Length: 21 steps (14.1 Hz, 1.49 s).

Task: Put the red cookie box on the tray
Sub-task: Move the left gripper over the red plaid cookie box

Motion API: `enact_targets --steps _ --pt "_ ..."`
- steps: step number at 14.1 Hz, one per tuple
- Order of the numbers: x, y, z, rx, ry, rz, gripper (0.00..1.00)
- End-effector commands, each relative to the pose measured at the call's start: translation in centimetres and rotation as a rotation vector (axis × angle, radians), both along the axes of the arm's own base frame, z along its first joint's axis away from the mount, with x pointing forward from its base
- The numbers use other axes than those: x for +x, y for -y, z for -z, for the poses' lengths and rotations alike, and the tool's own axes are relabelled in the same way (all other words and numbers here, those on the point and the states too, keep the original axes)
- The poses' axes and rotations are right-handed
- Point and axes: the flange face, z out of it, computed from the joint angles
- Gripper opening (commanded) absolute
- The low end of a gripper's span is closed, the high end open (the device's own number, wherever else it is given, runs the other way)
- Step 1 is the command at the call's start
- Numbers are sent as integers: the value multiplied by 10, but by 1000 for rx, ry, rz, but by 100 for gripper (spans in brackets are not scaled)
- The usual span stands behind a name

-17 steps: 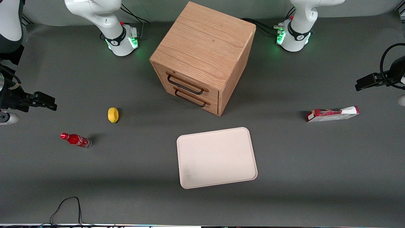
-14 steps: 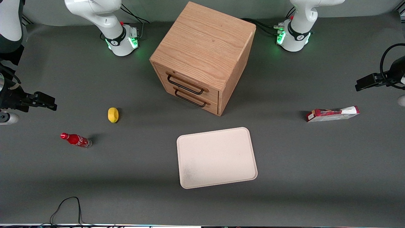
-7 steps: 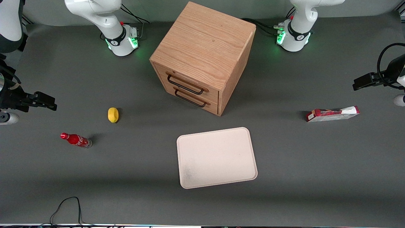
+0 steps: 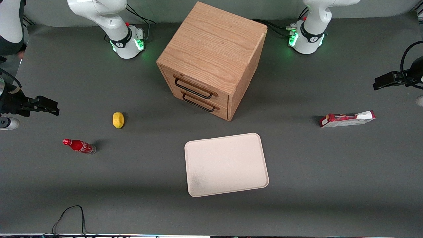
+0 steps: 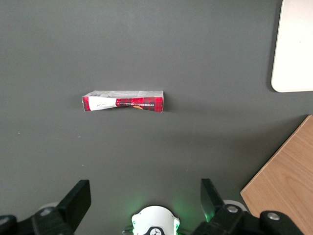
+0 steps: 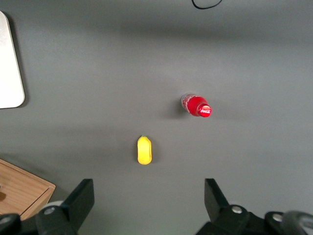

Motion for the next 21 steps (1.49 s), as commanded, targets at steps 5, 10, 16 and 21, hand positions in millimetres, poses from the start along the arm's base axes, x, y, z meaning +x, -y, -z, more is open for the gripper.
enact_targets --steps 5,10,16,21 --pt "-7 -8 -4 -6 -46 55 100" --pt "-14 -10 -5 -20 -82 96 100" --pt "-24 -35 0 -33 -70 332 99" --pt "-73 -31 14 -26 33 664 99"
